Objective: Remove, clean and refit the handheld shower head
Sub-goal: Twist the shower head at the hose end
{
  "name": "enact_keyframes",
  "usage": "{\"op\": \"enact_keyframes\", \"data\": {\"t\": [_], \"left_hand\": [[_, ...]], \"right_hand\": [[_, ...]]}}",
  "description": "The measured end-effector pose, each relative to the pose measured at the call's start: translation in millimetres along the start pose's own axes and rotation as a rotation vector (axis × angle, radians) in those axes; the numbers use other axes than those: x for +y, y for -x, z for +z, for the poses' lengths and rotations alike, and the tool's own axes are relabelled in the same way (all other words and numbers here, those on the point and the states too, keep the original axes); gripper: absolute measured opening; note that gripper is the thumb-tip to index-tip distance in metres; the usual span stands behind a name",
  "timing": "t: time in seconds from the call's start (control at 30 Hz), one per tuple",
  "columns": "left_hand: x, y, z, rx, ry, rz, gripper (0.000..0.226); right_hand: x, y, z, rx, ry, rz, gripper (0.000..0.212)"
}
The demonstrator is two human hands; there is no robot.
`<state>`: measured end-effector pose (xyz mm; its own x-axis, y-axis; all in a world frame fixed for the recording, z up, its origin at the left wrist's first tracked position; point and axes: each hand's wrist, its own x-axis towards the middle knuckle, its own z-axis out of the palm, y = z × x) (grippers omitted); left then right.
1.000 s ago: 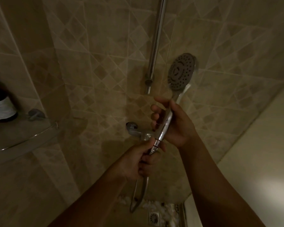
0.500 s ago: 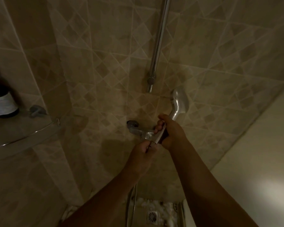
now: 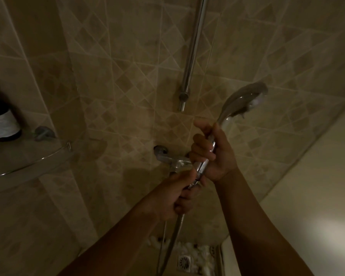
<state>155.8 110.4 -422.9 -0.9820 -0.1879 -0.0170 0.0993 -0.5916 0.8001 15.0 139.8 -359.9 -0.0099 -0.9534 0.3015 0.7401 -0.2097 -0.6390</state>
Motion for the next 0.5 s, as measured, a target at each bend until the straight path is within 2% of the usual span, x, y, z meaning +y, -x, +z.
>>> {"op": "enact_keyframes", "data": {"t": [0.07, 0.13, 0.2, 0.27, 0.33, 0.4, 0.5], "left_hand": [[-6.2, -4.2, -1.5, 0.194, -0.084, 0.039, 0.041], [-12.6, -7.3, -3.4, 0.309, -0.162, 0.061, 0.037], [-17.7, -8.5, -3.4, 0.361, -0.232, 0.049, 0.037], [-19.9, -7.3, -3.5, 0.350, -0.260, 0.040, 0.038], [-16.1, -5.2, -4.6, 0.274, -0.220, 0.007, 0.039], [-5.5, -3.1, -5.5, 0.130, -0.132, -0.057, 0.036], [10.2, -1.1, -2.9, -0.162, 0.003, -0.111, 0.034]], "right_hand": [[4.2, -2.2, -5.9, 0.333, 0.142, 0.020, 0.029], [10.9, -3.7, -13.3, 0.634, 0.183, 0.036, 0.026], [16.5, -2.5, -18.0, 0.763, 0.180, 0.055, 0.025], [17.7, 1.6, -20.7, 0.713, 0.157, 0.068, 0.023], [12.4, 6.4, -20.7, 0.521, 0.108, 0.063, 0.025], [1.5, 7.9, -16.1, 0.303, 0.082, 0.042, 0.031], [-11.4, 3.8, -3.4, 0.083, 0.009, 0.043, 0.032]]}}
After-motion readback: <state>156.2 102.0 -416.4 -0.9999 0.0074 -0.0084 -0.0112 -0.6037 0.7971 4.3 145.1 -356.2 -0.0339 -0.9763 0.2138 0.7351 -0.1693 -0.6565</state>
